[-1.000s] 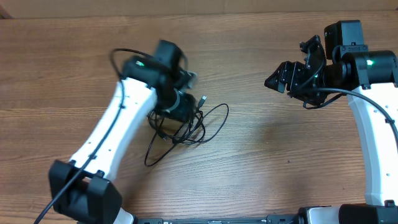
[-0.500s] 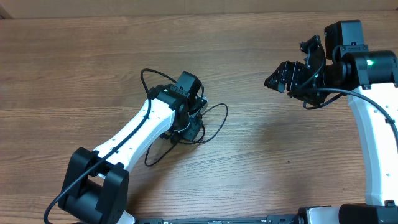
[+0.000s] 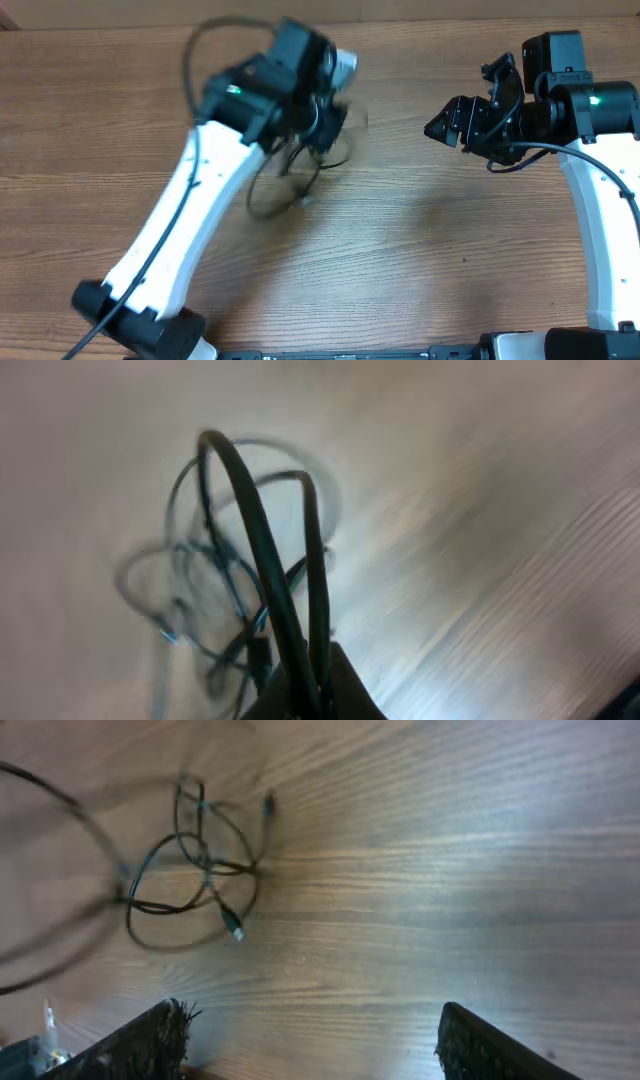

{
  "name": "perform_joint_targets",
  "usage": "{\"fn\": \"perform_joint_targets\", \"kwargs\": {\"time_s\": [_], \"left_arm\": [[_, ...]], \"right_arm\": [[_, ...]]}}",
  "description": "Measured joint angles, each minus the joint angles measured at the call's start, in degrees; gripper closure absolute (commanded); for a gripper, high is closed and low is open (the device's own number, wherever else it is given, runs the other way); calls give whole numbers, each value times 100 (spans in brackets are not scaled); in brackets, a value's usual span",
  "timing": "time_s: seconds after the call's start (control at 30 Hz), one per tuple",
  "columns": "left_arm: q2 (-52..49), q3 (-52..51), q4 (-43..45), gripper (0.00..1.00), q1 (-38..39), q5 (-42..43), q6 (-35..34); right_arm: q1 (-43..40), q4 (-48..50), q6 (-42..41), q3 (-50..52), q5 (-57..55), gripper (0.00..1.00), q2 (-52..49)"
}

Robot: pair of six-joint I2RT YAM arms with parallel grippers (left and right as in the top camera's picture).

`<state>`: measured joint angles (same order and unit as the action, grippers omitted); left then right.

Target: Untangle cables

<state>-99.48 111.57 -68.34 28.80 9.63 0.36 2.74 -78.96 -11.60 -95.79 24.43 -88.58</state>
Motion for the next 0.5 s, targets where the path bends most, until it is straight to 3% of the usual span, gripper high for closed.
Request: {"fn": "perform_joint_targets", "kwargs": {"time_s": [0.2,0.5], "left_arm": [[59,1683,-195,95,0,459,-17],[85,1917,-214,95,0,966,-20]], "right_arm": [[-2,334,503,0,511,16,0],[201,1209,933,2,1598,7,0]]}}
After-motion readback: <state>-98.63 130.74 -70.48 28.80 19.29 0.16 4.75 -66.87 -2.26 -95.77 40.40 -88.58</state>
